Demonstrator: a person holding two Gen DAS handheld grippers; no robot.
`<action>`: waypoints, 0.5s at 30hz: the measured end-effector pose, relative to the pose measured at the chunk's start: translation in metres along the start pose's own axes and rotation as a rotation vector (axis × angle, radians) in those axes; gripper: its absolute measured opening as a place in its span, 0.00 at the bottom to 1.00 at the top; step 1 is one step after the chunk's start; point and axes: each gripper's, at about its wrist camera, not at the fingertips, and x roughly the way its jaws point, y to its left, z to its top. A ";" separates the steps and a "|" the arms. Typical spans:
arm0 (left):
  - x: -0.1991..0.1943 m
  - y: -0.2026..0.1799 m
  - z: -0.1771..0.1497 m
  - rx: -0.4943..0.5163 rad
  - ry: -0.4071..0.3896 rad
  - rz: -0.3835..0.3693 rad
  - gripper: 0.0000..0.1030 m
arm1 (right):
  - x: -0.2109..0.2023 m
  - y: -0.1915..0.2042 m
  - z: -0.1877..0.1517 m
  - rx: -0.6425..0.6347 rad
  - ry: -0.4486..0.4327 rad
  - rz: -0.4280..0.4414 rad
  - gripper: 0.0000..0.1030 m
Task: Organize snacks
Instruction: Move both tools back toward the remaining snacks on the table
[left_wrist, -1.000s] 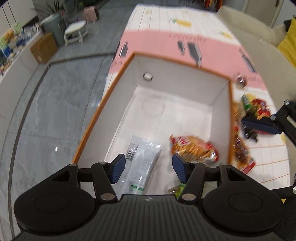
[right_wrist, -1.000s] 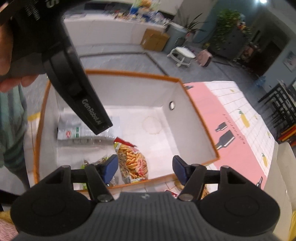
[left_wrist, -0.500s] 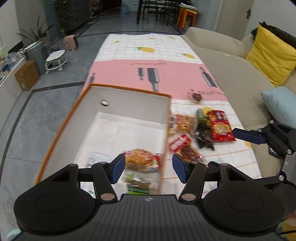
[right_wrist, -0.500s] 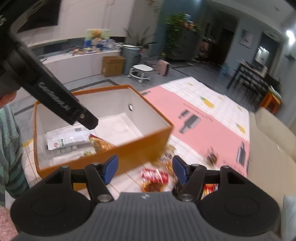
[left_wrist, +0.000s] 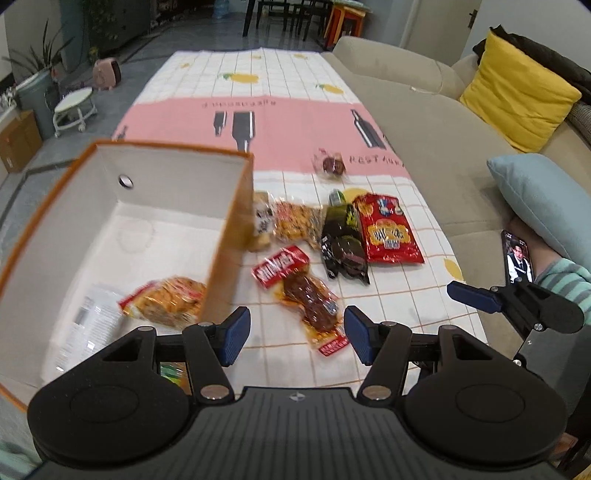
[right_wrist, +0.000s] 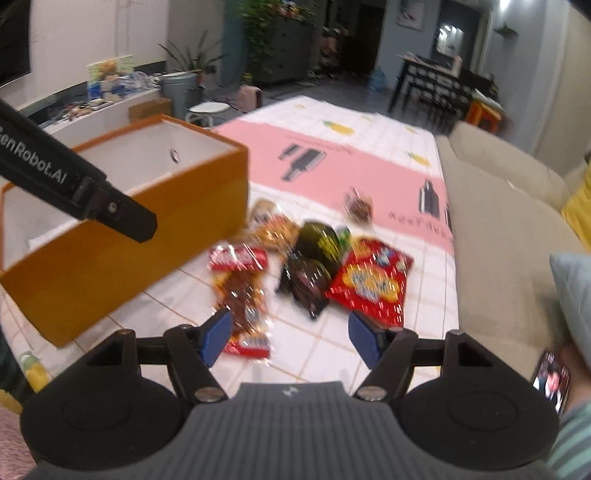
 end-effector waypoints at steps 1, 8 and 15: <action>0.005 -0.002 -0.002 -0.007 0.007 -0.003 0.67 | 0.003 -0.003 -0.002 0.014 0.007 -0.004 0.66; 0.040 -0.008 -0.009 -0.102 0.036 -0.013 0.70 | 0.021 -0.014 -0.016 0.066 0.041 -0.011 0.65; 0.078 -0.006 -0.004 -0.178 0.048 0.036 0.74 | 0.046 -0.020 -0.012 0.058 0.024 -0.034 0.62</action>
